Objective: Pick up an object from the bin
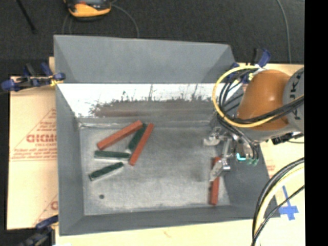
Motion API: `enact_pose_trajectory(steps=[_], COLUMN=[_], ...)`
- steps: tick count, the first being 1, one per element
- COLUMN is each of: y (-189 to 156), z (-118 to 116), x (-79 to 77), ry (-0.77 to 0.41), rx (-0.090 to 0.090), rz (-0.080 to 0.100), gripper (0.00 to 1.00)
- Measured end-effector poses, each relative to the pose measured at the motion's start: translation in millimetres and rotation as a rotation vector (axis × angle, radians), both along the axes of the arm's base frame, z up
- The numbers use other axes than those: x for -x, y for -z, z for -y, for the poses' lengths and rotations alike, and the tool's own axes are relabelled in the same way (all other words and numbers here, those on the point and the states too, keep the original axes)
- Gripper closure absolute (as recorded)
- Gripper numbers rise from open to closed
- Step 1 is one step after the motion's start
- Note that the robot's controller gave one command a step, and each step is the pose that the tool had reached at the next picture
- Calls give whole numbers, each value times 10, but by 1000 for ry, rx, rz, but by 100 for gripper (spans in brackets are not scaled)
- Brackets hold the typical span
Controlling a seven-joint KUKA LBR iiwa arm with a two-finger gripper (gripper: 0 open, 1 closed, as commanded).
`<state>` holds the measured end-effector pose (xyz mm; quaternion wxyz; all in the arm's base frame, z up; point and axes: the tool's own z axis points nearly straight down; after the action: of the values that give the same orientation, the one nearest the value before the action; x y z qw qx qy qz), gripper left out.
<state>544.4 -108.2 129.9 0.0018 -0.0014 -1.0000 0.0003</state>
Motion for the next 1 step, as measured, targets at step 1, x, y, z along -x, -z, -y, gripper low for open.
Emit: enact_pose_trajectory(steps=[1], y=[-39], z=[-2], x=[-21], ry=[-3], rx=[1], rz=[7], gripper=[0])
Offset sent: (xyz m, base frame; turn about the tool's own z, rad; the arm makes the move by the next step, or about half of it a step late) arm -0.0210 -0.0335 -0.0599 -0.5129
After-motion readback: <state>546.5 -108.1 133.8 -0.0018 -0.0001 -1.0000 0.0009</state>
